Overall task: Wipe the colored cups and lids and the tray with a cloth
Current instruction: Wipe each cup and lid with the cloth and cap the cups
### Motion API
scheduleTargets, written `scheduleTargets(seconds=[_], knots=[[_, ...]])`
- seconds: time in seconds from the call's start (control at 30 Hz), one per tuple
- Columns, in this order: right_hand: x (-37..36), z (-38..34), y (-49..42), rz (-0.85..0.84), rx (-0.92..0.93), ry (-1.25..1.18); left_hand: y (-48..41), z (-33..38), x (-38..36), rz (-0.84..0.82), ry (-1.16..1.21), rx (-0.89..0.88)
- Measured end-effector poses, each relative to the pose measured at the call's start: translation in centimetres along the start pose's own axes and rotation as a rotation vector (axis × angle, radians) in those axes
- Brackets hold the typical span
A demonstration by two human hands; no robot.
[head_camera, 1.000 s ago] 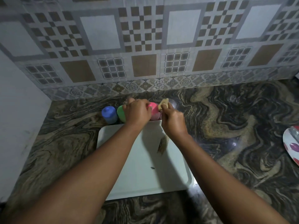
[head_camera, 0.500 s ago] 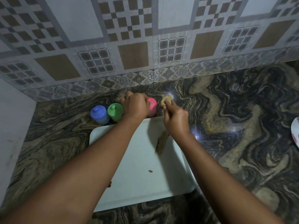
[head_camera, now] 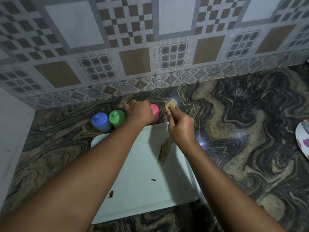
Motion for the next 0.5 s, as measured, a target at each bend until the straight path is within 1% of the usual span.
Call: scheduleTargets(seconds=[0.2, 0.4, 0.5], knots=[[0.4, -0.1, 0.0, -0.023, -0.064, -0.045, -0.1, -0.3, -0.1, 0.043, 0.019, -0.013], [1.1, -0.3, 0.1, -0.023, -0.097, -0.053, 0.2, -0.2, 0.0, 0.1, 0.018, -0.08], [1.9, -0.4, 0.4, -0.027, -0.152, -0.121, 0.8, -0.1, 1.2, 0.194, 0.08, -0.1]])
Point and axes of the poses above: each hand's wrist, its own y-axis away from the middle knuckle, its own x-axis out of the back of the hand, z = x × y, the point moved 5 cm from there along -y, towards the middle knuckle, and after that the axes turned 3 degrees about -z, right-handed, at the moved point
